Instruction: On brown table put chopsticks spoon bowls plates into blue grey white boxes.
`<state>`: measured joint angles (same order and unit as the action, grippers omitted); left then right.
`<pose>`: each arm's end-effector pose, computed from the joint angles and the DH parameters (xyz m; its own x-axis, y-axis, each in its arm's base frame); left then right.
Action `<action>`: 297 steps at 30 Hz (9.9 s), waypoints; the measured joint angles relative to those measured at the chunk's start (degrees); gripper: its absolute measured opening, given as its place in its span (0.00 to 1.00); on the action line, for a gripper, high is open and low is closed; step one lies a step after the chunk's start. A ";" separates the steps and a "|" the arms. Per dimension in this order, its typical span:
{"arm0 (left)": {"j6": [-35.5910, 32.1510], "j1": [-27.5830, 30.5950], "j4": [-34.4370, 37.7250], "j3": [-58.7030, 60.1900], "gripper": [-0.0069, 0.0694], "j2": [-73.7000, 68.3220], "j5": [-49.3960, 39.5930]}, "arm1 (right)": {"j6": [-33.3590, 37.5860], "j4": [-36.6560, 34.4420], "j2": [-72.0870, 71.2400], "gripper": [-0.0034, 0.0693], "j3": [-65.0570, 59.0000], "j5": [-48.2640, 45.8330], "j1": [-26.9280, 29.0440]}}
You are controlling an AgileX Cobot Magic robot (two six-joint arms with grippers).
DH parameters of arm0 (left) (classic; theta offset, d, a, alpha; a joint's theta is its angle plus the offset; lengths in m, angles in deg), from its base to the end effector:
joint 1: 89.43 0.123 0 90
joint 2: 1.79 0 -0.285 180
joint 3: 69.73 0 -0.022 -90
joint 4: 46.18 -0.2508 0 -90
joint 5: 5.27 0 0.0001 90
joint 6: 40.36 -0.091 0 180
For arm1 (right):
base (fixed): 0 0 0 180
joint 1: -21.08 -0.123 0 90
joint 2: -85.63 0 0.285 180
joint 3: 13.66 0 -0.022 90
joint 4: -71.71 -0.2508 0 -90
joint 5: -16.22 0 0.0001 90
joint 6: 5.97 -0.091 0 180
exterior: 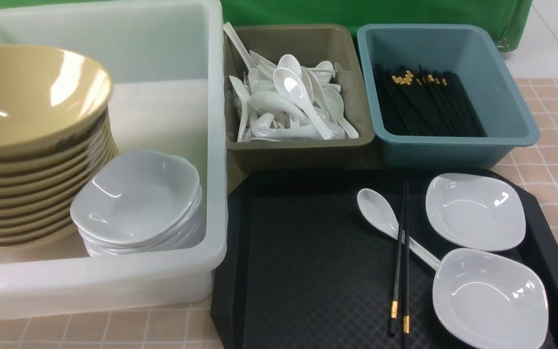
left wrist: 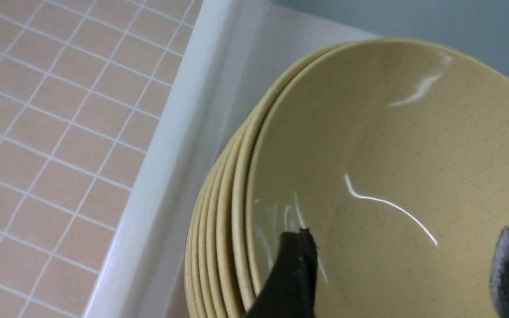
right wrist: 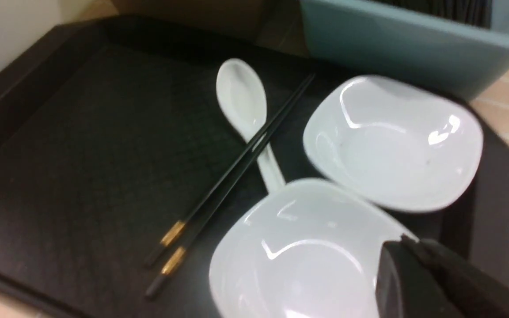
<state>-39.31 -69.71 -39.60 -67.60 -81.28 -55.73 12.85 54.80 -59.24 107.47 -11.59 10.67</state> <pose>0.2478 0.0803 0.4009 -0.6009 -0.3122 -0.7359 -0.3305 0.9352 -0.1269 0.0922 0.0295 0.2452 -0.4829 -0.1549 -0.8619 -0.3261 0.9452 0.0128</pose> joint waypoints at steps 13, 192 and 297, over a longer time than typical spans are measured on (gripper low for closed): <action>-8.03 -7.24 7.42 9.21 0.50 29.29 7.79 | -1.01 1.59 18.82 0.30 6.54 -8.96 0.00; -12.13 -18.48 5.46 54.93 0.09 56.04 25.44 | 3.38 15.11 72.84 0.65 39.74 -5.59 -8.07; -12.13 -18.48 6.47 54.93 0.09 56.04 25.06 | -0.76 1.25 57.85 0.16 41.22 -3.77 -17.66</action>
<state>-51.44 -88.19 -33.13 -12.67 -25.24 -30.68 12.09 56.05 -1.39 148.70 -15.37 -6.99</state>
